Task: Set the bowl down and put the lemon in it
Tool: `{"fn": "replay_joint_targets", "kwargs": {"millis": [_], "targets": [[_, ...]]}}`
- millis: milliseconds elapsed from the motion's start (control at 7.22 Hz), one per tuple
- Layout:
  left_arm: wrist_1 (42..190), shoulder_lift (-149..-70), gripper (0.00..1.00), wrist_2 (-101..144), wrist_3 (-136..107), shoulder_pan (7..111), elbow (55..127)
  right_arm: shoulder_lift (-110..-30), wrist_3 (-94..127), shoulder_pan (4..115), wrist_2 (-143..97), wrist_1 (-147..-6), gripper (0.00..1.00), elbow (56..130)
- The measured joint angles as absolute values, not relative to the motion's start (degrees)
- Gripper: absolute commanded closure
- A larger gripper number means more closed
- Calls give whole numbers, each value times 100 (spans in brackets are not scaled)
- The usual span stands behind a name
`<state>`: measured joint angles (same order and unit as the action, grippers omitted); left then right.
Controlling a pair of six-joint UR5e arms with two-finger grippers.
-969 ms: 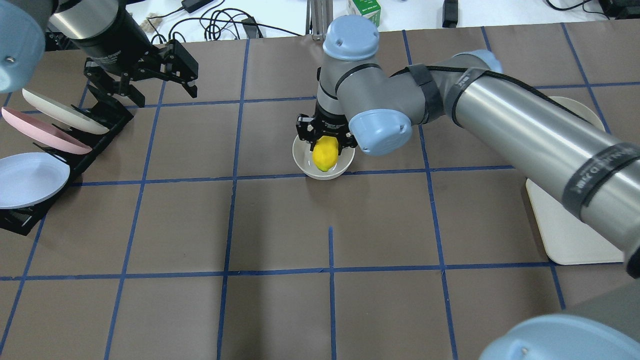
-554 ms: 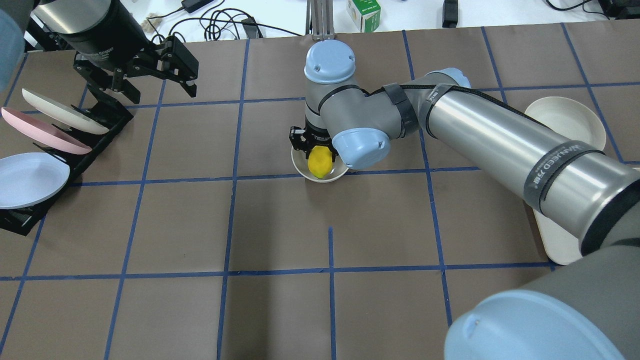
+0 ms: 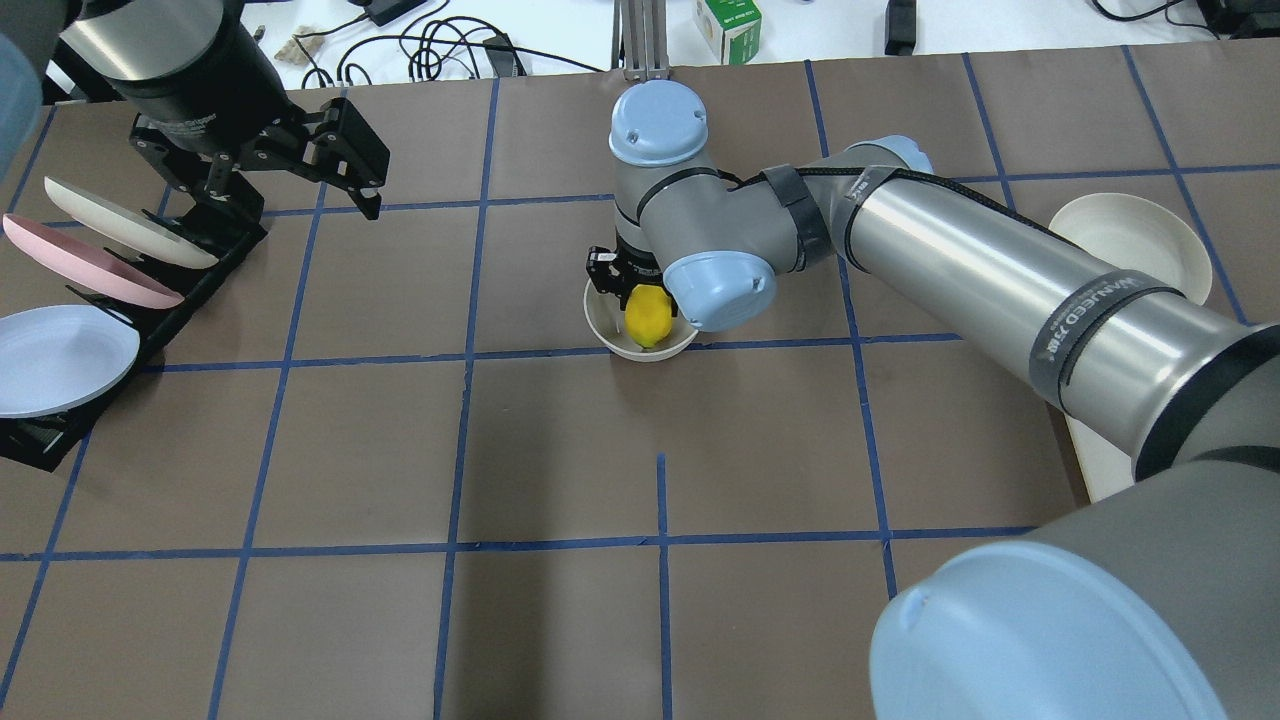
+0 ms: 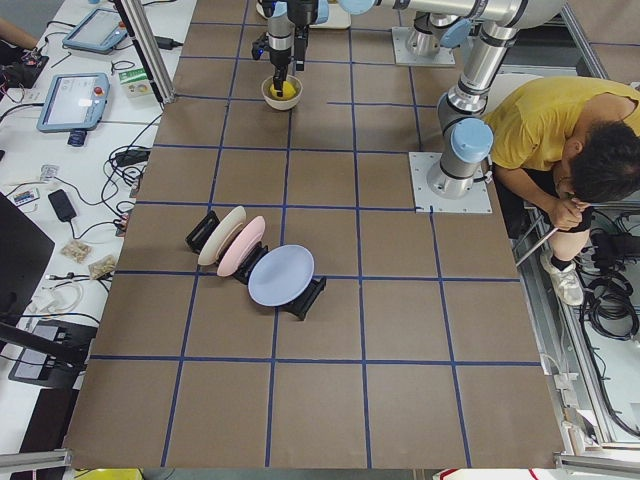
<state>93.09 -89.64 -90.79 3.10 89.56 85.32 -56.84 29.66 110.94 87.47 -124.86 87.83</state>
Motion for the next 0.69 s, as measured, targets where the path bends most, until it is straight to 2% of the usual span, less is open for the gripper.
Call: {"fn": "replay_joint_targets", "kwargs": {"millis": [277,692], "targets": [[9316,-8984,0,-9021,279,8984,8561,-5649,2986,11092,8808,-12485,0,8797],[9283,-8956,0,-9053,253,9013,8525,-5687,2980,11083,8971,-12441,0,8738]]}}
